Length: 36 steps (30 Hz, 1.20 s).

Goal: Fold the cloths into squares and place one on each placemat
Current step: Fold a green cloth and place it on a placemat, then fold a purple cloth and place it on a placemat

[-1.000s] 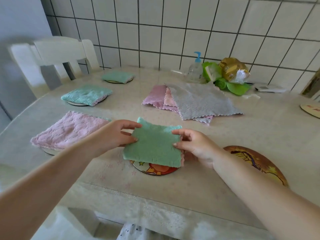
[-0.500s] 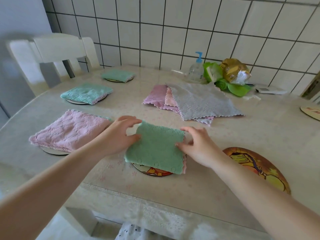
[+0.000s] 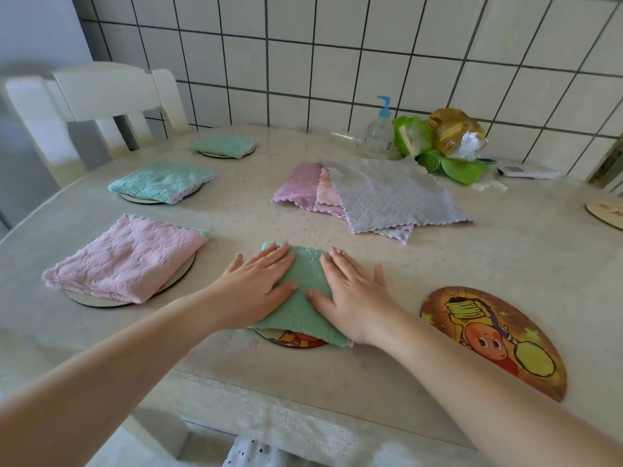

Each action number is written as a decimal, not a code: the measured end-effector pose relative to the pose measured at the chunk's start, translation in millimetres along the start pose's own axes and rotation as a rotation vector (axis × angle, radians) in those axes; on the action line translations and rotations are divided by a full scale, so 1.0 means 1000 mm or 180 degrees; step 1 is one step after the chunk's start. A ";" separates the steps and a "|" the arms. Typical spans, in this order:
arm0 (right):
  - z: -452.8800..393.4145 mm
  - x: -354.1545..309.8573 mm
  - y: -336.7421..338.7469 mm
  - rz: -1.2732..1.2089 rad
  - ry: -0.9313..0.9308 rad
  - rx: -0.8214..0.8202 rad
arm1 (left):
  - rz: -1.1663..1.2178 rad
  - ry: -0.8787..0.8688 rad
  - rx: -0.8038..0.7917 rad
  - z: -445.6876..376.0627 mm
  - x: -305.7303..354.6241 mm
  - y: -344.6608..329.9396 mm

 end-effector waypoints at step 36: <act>-0.084 0.260 0.080 0.0093 -0.0096 0.1525 | 0.0284 -0.0804 0.0822 -0.185 0.098 0.034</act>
Point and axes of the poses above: each hand's wrist, its own z-axis away from the middle knuckle, its own y-axis out of the back of the hand, x = y × z, the point moved 7 cm from there along -z, towards the middle knuckle, and after that the axes turned 3 degrees about y, right-handed, at the moved point
